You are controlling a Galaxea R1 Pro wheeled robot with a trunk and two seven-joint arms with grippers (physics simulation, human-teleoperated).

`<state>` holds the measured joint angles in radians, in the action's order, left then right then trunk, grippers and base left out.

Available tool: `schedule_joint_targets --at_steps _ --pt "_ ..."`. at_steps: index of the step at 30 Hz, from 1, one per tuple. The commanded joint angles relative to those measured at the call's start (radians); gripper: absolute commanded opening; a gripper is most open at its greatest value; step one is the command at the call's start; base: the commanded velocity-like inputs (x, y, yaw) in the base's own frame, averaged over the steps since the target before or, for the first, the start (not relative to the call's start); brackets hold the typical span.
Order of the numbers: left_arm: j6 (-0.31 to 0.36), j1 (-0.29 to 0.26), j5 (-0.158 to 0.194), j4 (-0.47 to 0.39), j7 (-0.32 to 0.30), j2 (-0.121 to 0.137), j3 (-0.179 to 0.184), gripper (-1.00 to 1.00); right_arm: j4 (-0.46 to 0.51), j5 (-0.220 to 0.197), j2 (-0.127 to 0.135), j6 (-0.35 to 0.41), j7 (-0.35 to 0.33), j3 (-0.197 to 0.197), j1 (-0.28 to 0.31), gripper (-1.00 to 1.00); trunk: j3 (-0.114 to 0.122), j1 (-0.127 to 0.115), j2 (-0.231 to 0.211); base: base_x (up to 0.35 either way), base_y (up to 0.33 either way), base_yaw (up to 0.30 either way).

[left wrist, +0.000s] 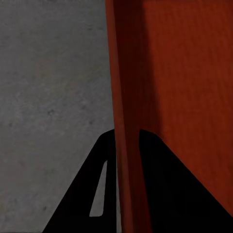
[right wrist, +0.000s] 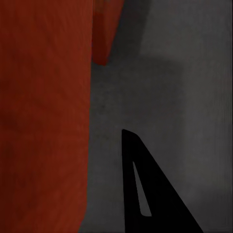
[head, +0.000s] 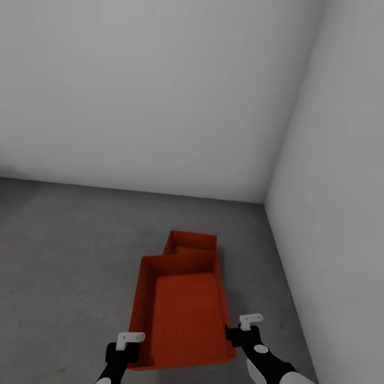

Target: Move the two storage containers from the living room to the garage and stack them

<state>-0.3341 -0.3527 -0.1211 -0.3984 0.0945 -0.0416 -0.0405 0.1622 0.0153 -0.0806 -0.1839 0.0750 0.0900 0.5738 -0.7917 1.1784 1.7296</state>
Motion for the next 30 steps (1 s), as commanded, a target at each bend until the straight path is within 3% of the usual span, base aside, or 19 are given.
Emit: schedule_joint_targets --at_steps 1,12,30 --pt "-0.003 0.0 -0.011 0.0 0.013 0.0 -0.007 -1.0 -0.001 0.0 0.002 -0.003 0.014 -0.009 0.001 -1.0 0.0 0.0 0.0 0.0 0.0 -0.261" --pt "-0.003 0.0 -0.011 0.0 0.013 0.0 -0.007 -1.0 -0.001 0.0 0.002 -0.003 0.014 -0.009 0.001 -1.0 0.003 0.0 0.0 0.012 0.025 -0.209" --pt "-0.002 0.0 -0.011 0.0 0.013 0.0 -0.007 -1.0 -0.001 0.001 0.002 -0.003 0.014 -0.009 0.001 -1.0 0.004 0.0 0.0 0.164 0.253 -0.008"
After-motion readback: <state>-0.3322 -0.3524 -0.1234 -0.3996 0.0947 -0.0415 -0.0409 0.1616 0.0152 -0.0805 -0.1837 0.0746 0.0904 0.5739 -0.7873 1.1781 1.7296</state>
